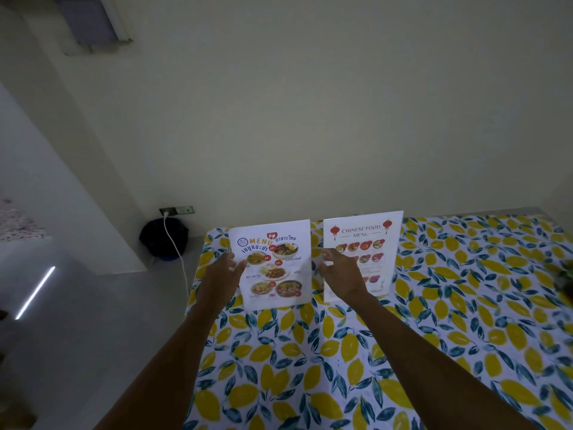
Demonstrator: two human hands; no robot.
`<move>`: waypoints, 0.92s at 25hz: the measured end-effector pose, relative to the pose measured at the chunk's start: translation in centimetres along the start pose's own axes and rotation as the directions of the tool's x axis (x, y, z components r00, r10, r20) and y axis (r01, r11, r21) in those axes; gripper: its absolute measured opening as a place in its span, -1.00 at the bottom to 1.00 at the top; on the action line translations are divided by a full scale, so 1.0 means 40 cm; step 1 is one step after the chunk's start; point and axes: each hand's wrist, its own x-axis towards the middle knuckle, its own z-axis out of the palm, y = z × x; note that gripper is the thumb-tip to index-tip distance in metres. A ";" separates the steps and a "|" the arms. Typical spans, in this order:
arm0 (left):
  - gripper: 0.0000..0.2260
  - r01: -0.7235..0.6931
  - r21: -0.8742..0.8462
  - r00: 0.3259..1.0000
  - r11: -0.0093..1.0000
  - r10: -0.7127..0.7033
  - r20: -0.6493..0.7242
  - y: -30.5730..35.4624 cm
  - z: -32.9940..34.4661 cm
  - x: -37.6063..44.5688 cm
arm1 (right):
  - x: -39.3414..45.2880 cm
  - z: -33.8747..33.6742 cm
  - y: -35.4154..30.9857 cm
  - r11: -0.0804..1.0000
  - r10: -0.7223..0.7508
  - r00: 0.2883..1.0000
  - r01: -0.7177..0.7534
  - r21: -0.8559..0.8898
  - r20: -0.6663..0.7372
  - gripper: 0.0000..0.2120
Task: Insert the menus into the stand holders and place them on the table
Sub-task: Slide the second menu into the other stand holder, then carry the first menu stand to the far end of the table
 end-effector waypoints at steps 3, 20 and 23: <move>-0.61 0.004 -0.020 1.000 1.000 -0.005 -0.025 0.055 0.021 -0.057 | -0.031 -0.048 0.025 1.000 -0.010 1.000 0.010 0.020 0.004 -0.63; -0.61 0.045 0.011 0.984 0.999 -0.047 0.174 0.282 0.440 -0.148 | -0.038 -0.288 0.448 0.953 0.080 0.983 -0.026 -0.302 0.166 -0.60; -0.67 0.078 -0.030 0.983 0.996 -0.072 0.171 0.293 0.499 -0.095 | 0.037 -0.275 0.505 0.957 0.127 0.977 -0.076 -0.281 0.170 -0.57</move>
